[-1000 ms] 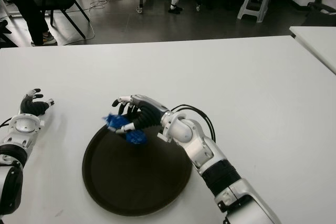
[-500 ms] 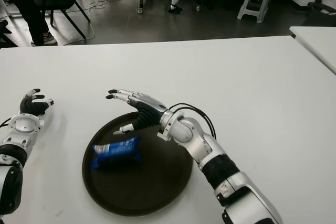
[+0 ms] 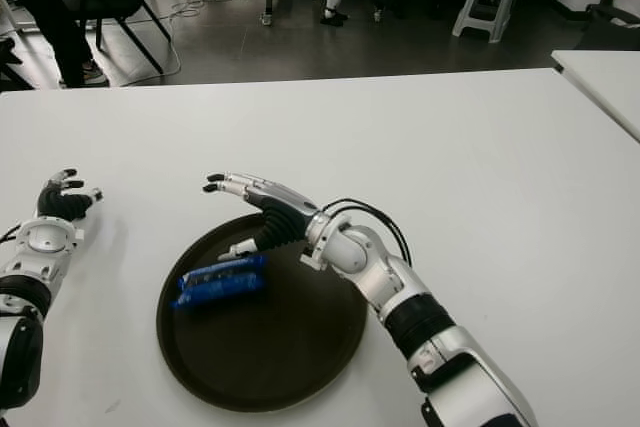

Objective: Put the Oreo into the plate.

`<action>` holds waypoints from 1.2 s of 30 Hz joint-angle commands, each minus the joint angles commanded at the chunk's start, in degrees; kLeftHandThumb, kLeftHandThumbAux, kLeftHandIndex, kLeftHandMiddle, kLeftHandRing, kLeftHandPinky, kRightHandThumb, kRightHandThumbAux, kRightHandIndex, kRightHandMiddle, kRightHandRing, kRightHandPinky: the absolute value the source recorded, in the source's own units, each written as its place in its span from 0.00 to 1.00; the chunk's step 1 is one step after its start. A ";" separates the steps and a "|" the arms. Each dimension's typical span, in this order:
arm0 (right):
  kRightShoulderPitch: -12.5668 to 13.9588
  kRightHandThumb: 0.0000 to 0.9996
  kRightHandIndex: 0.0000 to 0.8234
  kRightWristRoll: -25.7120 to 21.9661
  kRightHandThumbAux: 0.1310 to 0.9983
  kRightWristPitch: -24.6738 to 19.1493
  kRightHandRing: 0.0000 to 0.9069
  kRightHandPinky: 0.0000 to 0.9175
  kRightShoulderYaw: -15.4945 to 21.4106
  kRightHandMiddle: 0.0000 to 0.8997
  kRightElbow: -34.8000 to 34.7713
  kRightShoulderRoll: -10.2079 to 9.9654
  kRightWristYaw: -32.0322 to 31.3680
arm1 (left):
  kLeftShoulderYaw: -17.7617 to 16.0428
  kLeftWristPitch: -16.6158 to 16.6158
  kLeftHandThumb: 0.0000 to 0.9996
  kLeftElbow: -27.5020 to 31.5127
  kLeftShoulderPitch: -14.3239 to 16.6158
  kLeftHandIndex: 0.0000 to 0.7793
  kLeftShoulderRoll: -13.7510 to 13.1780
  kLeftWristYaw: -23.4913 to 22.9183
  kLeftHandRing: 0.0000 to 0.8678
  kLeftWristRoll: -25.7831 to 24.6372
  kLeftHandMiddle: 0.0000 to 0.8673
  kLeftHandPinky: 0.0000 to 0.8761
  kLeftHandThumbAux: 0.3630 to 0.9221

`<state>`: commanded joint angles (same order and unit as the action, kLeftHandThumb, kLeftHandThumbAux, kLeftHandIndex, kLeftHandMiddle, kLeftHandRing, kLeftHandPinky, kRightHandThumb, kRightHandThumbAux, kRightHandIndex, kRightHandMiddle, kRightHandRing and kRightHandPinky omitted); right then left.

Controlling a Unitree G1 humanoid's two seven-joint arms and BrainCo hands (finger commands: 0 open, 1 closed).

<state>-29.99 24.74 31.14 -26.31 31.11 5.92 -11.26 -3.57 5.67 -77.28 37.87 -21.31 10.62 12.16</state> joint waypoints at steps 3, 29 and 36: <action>-0.03 0.12 0.00 -0.09 0.48 0.12 0.00 0.01 0.08 0.00 0.16 -0.05 -0.01 | 0.02 -0.03 0.30 -0.02 0.00 0.09 -0.01 -0.03 0.23 0.02 0.21 0.24 0.65; -7.47 0.15 0.00 -0.13 0.49 1.28 0.00 0.01 5.28 0.00 11.81 3.61 3.49 | 0.28 -0.15 0.28 0.03 0.08 0.08 0.27 0.34 0.21 -0.02 0.20 0.22 0.67; -11.64 0.20 0.00 3.67 0.51 -0.56 0.00 0.01 7.00 0.00 20.29 6.77 15.38 | 0.68 0.02 0.28 0.07 -0.08 0.08 0.26 0.87 0.22 0.41 0.19 0.23 0.67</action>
<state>-41.63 28.42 30.57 -19.31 51.40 12.69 4.12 -2.89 5.69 -77.22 37.79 -21.05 11.49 12.57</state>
